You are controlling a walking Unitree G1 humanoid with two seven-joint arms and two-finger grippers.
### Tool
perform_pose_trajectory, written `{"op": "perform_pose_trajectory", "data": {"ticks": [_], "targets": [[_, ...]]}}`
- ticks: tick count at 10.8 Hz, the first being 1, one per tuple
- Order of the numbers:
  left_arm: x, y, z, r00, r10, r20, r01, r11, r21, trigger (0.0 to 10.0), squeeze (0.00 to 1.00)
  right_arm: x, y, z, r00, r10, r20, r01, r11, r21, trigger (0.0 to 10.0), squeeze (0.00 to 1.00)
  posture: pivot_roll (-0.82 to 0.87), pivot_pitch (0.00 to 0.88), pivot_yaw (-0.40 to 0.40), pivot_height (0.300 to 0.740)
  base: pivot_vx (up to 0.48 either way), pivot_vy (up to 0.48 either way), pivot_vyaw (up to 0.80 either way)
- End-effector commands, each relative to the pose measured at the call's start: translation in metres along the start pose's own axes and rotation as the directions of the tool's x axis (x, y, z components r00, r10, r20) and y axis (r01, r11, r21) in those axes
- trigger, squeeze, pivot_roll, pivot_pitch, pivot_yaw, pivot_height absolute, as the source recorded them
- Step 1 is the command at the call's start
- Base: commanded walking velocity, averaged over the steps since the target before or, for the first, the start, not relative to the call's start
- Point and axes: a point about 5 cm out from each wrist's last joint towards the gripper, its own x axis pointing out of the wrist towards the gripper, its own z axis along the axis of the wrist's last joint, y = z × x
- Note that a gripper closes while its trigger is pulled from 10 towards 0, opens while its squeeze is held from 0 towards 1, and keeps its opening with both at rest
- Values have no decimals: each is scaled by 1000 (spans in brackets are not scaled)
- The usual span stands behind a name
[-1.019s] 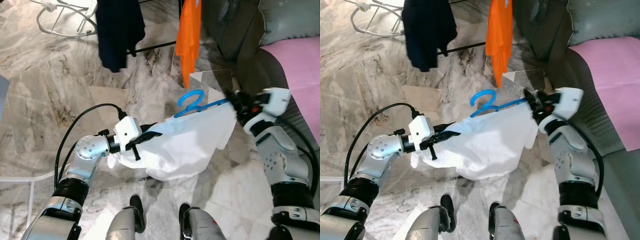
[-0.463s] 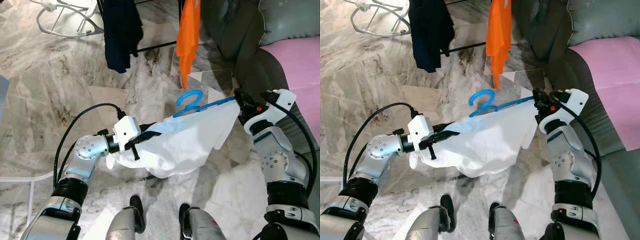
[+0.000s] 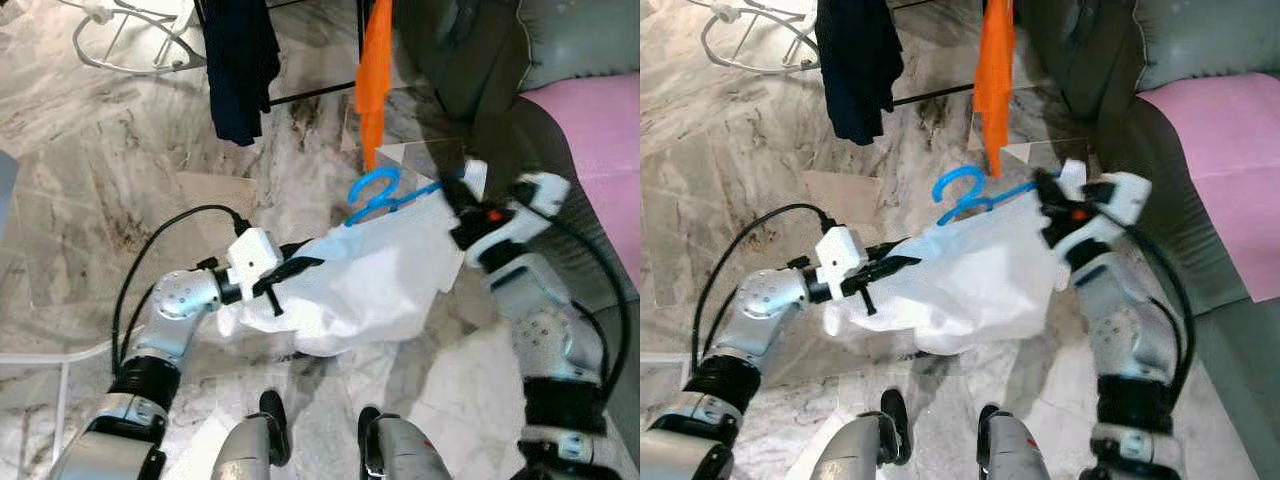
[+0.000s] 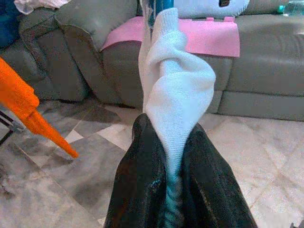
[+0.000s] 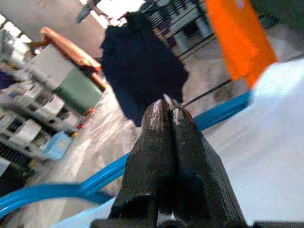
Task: Hang hanger
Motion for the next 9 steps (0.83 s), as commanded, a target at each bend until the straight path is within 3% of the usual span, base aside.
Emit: {"op": "perform_pose_trajectory", "data": {"ticks": [1,4,5,6,7,8,9], "targets": [[8,-1,12,998,-18,65,15,999,42,0,0,2,15,-19,993,83,-82,-81,996,33,0,0,-179,331,52,740,0,0,0],[12,-4,12,997,-19,71,17,999,35,0,0,1,33,-30,979,158,-126,-156,987,25,0,0,-176,331,53,740,0,0,0],[13,-4,12,997,-18,71,16,999,37,0,0,0,28,-26,989,105,-102,-115,988,-103,10000,141,-175,332,53,740,0,0,0],[13,-4,12,997,-16,70,13,999,38,0,0,0,24,-20,996,60,-66,-70,984,-163,10000,1000,-177,332,53,740,0,0,0],[10,-2,11,998,-5,59,2,999,40,0,0,0,12,-6,999,-38,2,37,953,-301,10000,1000,-179,333,55,740,0,0,0],[8,4,10,999,19,47,-21,999,48,0,0,-4,1,1,994,-104,45,113,926,-361,10000,1000,-181,333,56,740,0,0,0],[7,7,11,999,30,42,-32,998,51,0,0,-12,-11,-2,993,-119,4,104,851,-514,10000,1000,-182,333,59,740,0,0,0]]}}
